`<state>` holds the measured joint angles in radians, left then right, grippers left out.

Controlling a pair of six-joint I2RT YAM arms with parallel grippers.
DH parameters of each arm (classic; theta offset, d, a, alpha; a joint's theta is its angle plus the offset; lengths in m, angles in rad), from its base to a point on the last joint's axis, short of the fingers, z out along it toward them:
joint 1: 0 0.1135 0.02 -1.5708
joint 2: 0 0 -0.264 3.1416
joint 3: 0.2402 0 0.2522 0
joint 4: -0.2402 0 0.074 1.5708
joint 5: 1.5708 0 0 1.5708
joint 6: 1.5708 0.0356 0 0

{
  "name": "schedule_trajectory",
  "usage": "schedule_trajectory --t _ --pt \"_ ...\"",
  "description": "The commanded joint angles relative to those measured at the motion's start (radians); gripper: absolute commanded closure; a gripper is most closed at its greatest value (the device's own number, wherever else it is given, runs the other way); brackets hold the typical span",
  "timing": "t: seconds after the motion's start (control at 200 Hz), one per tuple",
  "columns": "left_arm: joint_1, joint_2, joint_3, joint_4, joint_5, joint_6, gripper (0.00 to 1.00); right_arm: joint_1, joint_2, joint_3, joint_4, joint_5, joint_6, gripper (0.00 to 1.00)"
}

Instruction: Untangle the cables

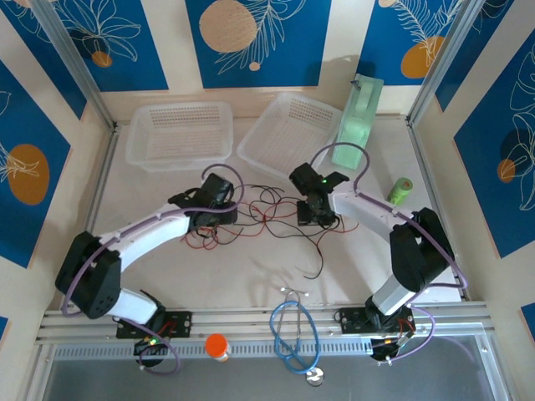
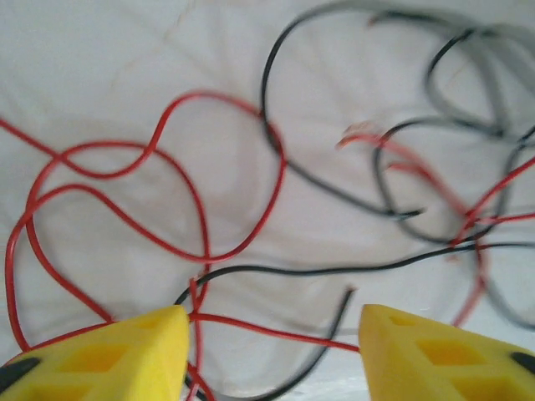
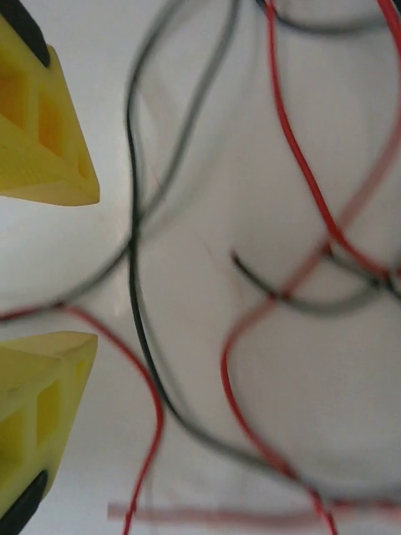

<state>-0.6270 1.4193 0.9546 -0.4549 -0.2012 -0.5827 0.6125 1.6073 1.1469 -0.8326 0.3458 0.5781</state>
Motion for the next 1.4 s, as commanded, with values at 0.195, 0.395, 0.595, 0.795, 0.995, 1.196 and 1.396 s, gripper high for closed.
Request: schedule_trajectory --t 0.195,0.395,0.595,0.795,0.995,1.196,1.396 --pt "-0.007 -0.208 0.065 -0.146 -0.040 0.052 0.26 0.097 0.181 0.171 0.057 -0.134 -0.046 0.53" --pt "-0.005 -0.263 0.013 -0.208 -0.047 0.001 0.26 0.151 0.286 0.200 0.107 -0.156 -0.054 0.54" --pt "-0.002 -0.261 -0.063 -0.176 -0.029 -0.036 0.27 0.156 0.378 0.224 0.126 -0.146 -0.097 0.56" --pt "-0.003 -0.158 -0.083 -0.100 -0.017 -0.043 0.28 0.166 0.432 0.220 0.135 -0.126 -0.098 0.62" --pt "-0.002 0.032 -0.082 0.028 -0.014 -0.040 0.36 0.189 0.438 0.198 0.126 -0.089 -0.090 0.84" --pt "-0.001 0.205 -0.076 0.122 -0.015 -0.048 0.46 0.223 0.385 0.115 0.117 -0.054 -0.110 1.00" --pt "-0.001 0.321 -0.096 0.131 -0.078 -0.070 0.81 0.219 0.243 0.051 0.082 -0.197 -0.269 1.00"
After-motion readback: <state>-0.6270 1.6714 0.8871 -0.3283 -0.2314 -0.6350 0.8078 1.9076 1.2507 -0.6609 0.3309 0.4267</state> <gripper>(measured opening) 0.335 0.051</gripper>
